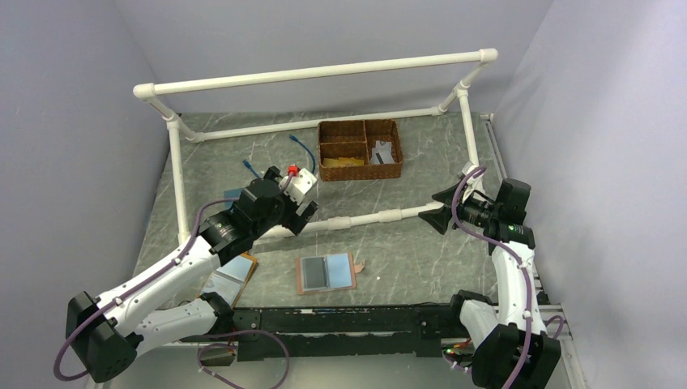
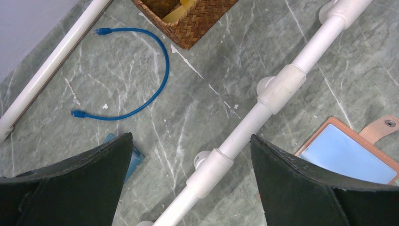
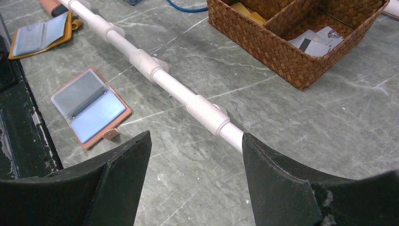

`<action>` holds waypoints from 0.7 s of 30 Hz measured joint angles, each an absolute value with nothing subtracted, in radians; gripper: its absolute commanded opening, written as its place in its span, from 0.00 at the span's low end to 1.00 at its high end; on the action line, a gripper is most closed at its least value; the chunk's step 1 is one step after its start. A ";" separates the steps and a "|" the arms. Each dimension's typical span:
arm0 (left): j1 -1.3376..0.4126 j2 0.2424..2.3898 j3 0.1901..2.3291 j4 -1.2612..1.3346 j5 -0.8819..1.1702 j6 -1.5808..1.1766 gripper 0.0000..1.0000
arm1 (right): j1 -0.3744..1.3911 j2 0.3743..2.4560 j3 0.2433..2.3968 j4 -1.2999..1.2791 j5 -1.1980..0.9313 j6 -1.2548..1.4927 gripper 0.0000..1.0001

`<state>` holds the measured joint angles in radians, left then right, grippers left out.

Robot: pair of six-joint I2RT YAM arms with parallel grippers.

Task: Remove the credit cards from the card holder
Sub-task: Move the card holder to the center of the board.

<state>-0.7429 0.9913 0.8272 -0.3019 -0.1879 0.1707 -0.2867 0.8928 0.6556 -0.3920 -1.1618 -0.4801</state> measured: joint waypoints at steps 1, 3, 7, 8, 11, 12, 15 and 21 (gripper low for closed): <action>-0.743 0.991 0.827 -0.302 -0.188 0.171 1.00 | -0.287 0.894 0.656 -0.393 -1.162 -0.480 0.73; -0.743 0.991 0.827 -0.302 -0.188 0.171 0.99 | -0.287 0.897 0.656 -0.395 -1.162 -0.480 0.73; -0.740 0.991 0.827 -0.302 -0.187 0.171 0.99 | -0.287 0.898 0.656 -0.396 -1.162 -0.480 0.73; -0.740 0.991 0.827 -0.302 -0.187 0.171 1.00 | -0.287 0.898 0.656 -0.397 -1.162 -0.480 0.73; -0.739 0.991 0.829 -0.303 -0.187 0.171 0.99 | -0.287 0.898 0.656 -0.397 -1.162 -0.480 0.73; -0.739 0.991 0.830 -0.303 -0.187 0.171 0.99 | -0.287 0.898 0.656 -0.397 -1.162 -0.480 0.73; -0.738 0.991 0.831 -0.304 -0.187 0.171 0.99 | -0.287 0.903 0.656 -0.397 -1.162 -0.480 0.73; -0.737 0.991 0.831 -0.305 -0.187 0.171 1.00 | -0.287 0.909 0.656 -0.397 -1.162 -0.481 0.74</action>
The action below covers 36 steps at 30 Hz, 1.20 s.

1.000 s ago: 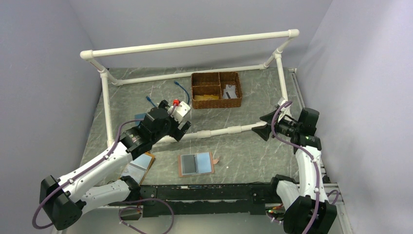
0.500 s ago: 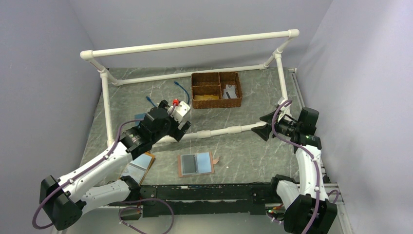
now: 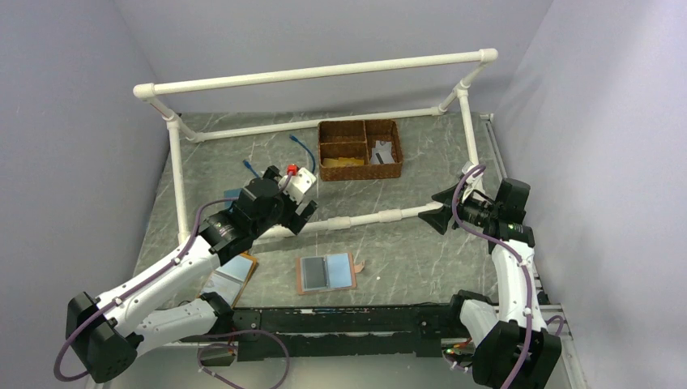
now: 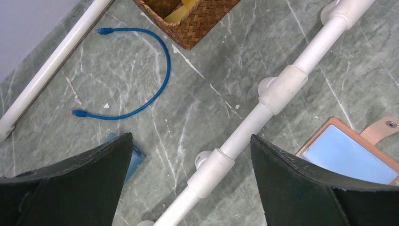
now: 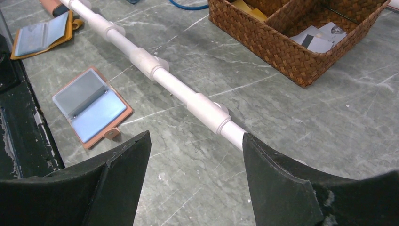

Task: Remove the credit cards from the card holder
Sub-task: Move the card holder to the center of the board.

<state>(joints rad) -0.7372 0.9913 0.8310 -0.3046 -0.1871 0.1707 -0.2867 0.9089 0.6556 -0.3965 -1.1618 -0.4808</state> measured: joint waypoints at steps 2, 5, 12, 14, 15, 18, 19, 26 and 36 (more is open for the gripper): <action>-0.736 0.991 0.831 -0.305 -0.187 0.171 0.99 | -0.287 0.910 0.656 -0.397 -1.162 -0.481 0.74; -0.736 0.991 0.831 -0.305 -0.187 0.171 1.00 | -0.287 0.910 0.656 -0.397 -1.162 -0.482 0.74; -0.736 0.991 0.831 -0.305 -0.187 0.171 0.99 | -0.287 0.910 0.656 -0.404 -1.162 -0.490 0.74; -0.736 0.991 0.831 -0.305 -0.187 0.171 0.99 | -0.287 0.910 0.656 -0.404 -1.162 -0.491 0.74; -0.736 0.991 0.831 -0.305 -0.187 0.171 1.00 | -0.287 0.910 0.656 -0.404 -1.162 -0.490 0.74; -0.736 0.991 0.831 -0.305 -0.187 0.171 0.99 | -0.287 0.910 0.656 -0.404 -1.162 -0.491 0.74; -0.735 0.991 0.831 -0.305 -0.187 0.171 1.00 | -0.287 0.910 0.656 -0.404 -1.162 -0.491 0.74; -0.734 0.991 0.831 -0.305 -0.179 0.170 0.99 | -0.287 0.910 0.657 -0.412 -1.162 -0.498 0.75; -0.734 0.991 0.833 -0.305 -0.173 0.170 0.99 | -0.287 0.930 0.657 -0.414 -1.161 -0.505 0.75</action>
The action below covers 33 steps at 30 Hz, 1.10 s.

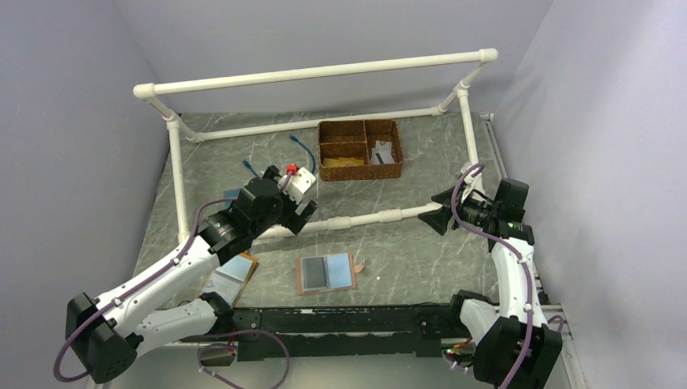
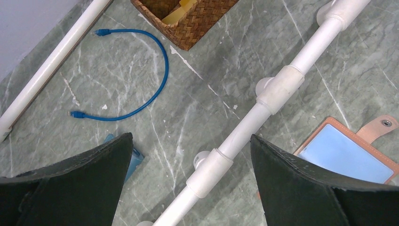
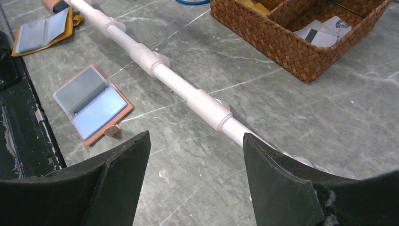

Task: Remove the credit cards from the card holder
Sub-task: Move the card holder to the center of the board.

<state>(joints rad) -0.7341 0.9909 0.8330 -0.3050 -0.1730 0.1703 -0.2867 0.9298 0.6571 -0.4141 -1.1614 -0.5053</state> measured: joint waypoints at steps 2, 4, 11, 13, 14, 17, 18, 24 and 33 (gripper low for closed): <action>-0.734 0.983 0.834 -0.310 -0.173 0.170 0.99 | -0.287 0.931 0.657 -0.416 -1.161 -0.505 0.75; -0.734 0.981 0.837 -0.309 -0.173 0.170 0.99 | -0.287 0.931 0.657 -0.416 -1.162 -0.506 0.74; -0.734 0.983 0.838 -0.313 -0.173 0.170 0.99 | -0.287 0.931 0.657 -0.419 -1.162 -0.507 0.75; -0.734 0.986 0.838 -0.313 -0.173 0.170 0.99 | -0.287 0.931 0.657 -0.419 -1.162 -0.508 0.75; -0.734 0.987 0.838 -0.313 -0.173 0.170 0.99 | -0.287 0.931 0.657 -0.419 -1.161 -0.509 0.75; -0.733 0.992 0.838 -0.313 -0.173 0.170 0.99 | -0.287 0.931 0.657 -0.419 -1.162 -0.509 0.75; -0.733 0.993 0.838 -0.314 -0.173 0.170 0.99 | -0.287 0.931 0.657 -0.419 -1.162 -0.509 0.75; -0.733 0.993 0.838 -0.314 -0.172 0.170 0.99 | -0.287 0.931 0.657 -0.419 -1.161 -0.510 0.75; -0.733 0.992 0.838 -0.315 -0.171 0.170 0.99 | -0.287 0.931 0.657 -0.419 -1.161 -0.517 0.75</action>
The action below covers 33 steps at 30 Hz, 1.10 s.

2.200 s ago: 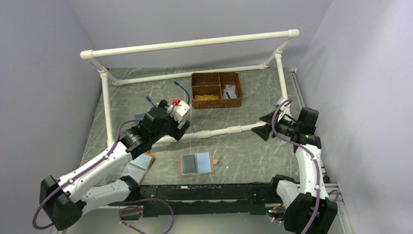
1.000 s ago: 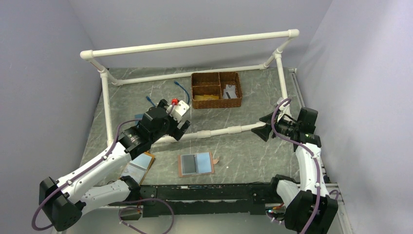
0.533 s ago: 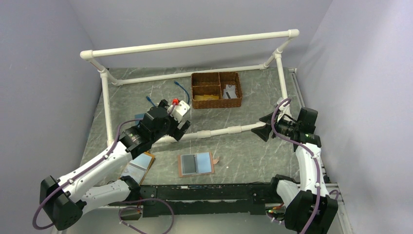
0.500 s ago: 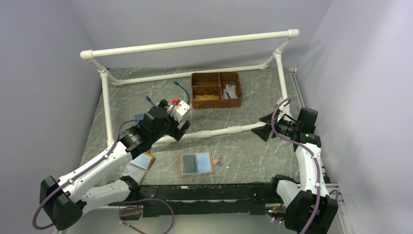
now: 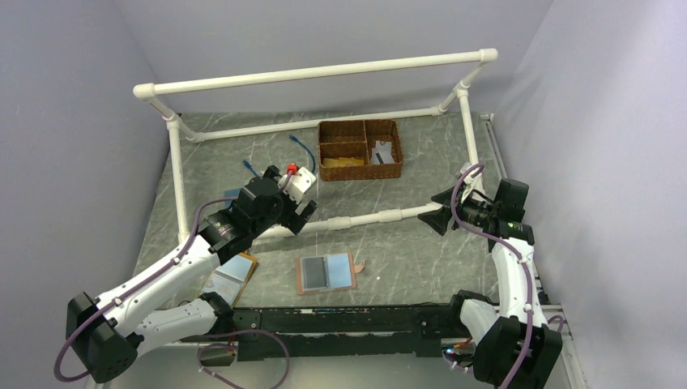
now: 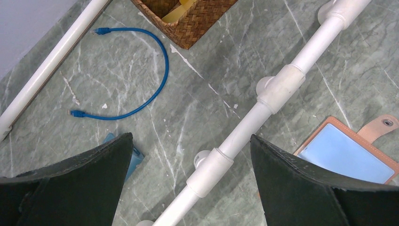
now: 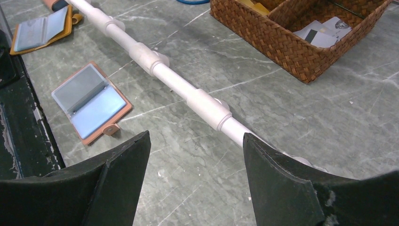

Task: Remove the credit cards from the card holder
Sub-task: Move the card holder to the center of the board.

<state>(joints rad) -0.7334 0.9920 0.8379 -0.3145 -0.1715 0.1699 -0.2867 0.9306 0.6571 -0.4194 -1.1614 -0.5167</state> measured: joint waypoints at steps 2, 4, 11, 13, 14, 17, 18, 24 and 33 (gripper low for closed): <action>-0.733 0.992 0.838 -0.315 -0.171 0.170 0.99 | -0.287 0.931 0.657 -0.421 -1.161 -0.518 0.75; -0.733 0.992 0.838 -0.315 -0.171 0.170 0.99 | -0.287 0.931 0.661 -0.426 -1.161 -0.521 0.74; -0.733 0.992 0.838 -0.315 -0.169 0.168 0.99 | -0.287 0.931 0.674 -0.438 -1.161 -0.531 0.75; -0.733 0.992 0.838 -0.315 -0.164 0.166 0.99 | -0.287 0.933 0.676 -0.449 -1.161 -0.534 0.75; -0.733 0.992 0.838 -0.316 -0.160 0.164 0.99 | -0.287 0.934 0.678 -0.455 -1.160 -0.537 0.75; -0.732 0.993 0.840 -0.323 -0.146 0.158 0.99 | -0.287 0.937 0.686 -0.470 -1.156 -0.546 0.75; -0.732 0.994 0.842 -0.324 -0.142 0.155 0.99 | -0.287 0.937 0.689 -0.473 -1.155 -0.550 0.75; -0.732 1.007 0.864 -0.328 -0.115 0.136 0.99 | -0.287 0.937 0.700 -0.490 -1.154 -0.564 0.75; -0.723 1.034 0.883 -0.346 -0.057 0.094 0.99 | -0.281 0.958 0.729 -0.556 -1.152 -0.606 0.75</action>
<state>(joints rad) -0.7227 1.0336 0.8829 -0.3462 -0.0566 0.0937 -0.2806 0.9581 0.7288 -0.5556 -1.1522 -0.6060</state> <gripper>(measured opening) 0.992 0.749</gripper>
